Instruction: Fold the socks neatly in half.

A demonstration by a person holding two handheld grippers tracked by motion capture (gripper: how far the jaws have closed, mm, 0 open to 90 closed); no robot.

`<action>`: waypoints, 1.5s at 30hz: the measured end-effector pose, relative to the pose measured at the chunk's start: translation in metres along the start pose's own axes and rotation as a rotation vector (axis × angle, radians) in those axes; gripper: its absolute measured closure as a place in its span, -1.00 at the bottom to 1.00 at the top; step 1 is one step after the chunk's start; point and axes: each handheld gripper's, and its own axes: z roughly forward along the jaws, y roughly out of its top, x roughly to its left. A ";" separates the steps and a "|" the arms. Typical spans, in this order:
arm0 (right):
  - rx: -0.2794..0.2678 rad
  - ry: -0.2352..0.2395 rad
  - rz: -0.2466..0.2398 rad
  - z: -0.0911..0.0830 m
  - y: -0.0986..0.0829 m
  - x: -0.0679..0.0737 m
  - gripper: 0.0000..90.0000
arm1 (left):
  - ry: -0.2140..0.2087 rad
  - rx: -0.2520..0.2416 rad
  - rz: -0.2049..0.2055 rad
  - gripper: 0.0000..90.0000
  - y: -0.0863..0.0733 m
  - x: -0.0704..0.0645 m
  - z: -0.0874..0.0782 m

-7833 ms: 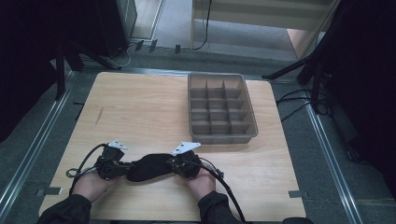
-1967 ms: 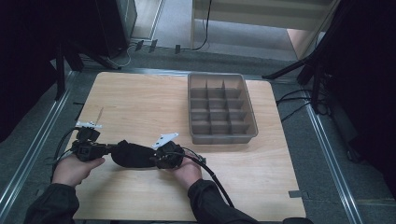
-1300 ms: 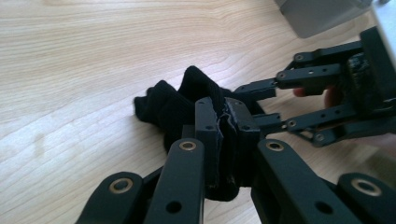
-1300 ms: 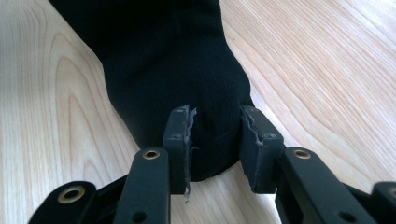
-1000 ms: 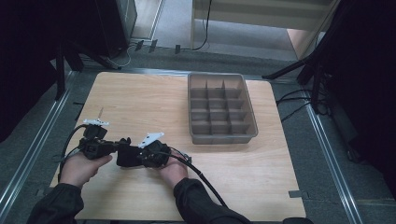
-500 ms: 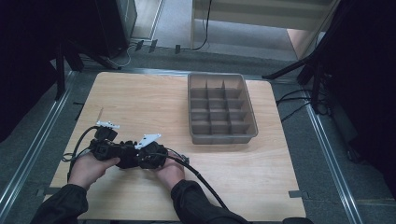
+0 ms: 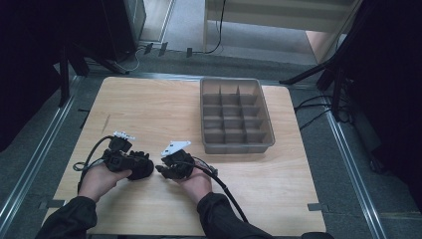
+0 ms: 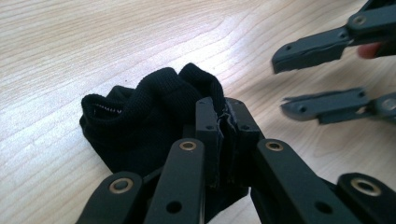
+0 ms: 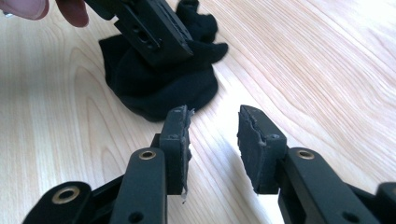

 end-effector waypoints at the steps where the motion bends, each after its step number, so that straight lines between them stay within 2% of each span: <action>1: 0.001 -0.003 0.006 -0.001 -0.002 -0.001 0.41 | -0.004 0.009 0.005 0.87 0.000 0.001 0.001; 6: -0.005 -0.006 0.009 -0.005 -0.004 -0.004 0.41 | -0.017 0.001 -0.005 0.79 0.000 0.002 0.001; 8: -0.008 -0.007 0.011 -0.006 -0.004 -0.004 0.41 | -0.053 -0.010 -0.026 0.64 0.000 0.002 -0.002; 12: -0.006 -0.005 0.007 -0.007 -0.003 -0.004 0.41 | -0.098 -0.044 -0.047 0.49 -0.001 0.004 -0.011; 15: 0.000 0.013 0.014 -0.007 -0.003 -0.005 0.43 | -0.104 -0.067 -0.056 0.43 -0.002 0.004 -0.018; 21: 0.011 0.024 0.005 -0.006 0.002 -0.004 0.54 | -0.090 -0.097 -0.052 0.42 -0.004 0.006 -0.033; 23: 0.008 0.027 -0.003 -0.006 0.006 -0.003 0.55 | -0.071 -0.107 -0.058 0.44 -0.006 0.008 -0.038; 27: 0.000 0.033 -0.020 -0.008 0.017 -0.002 0.66 | -0.013 -0.116 -0.039 0.46 -0.012 0.014 -0.046; 29: -0.001 0.039 -0.040 -0.010 0.025 0.002 0.82 | -0.005 -0.122 -0.049 0.49 -0.017 0.018 -0.048; 33: 0.000 0.040 -0.081 -0.009 0.044 0.008 0.89 | -0.009 -0.136 -0.084 0.59 -0.028 0.024 -0.050; 36: -0.011 0.057 -0.111 -0.002 0.058 0.015 0.87 | -0.030 -0.131 -0.098 0.63 -0.034 0.027 -0.047; 39: -0.006 0.063 -0.127 0.007 0.065 0.023 0.83 | -0.046 -0.107 -0.089 0.66 -0.037 0.028 -0.041; 42: 0.042 0.062 -0.128 0.023 0.062 0.023 0.68 | -0.057 -0.068 -0.072 0.68 -0.038 0.028 -0.031; 44: 0.092 0.073 -0.111 0.032 0.055 0.019 0.68 | -0.048 -0.045 -0.061 0.68 -0.039 0.028 -0.025; 45: 0.095 0.073 -0.116 0.034 0.051 0.018 0.65 | -0.047 -0.035 -0.061 0.68 -0.039 0.029 -0.023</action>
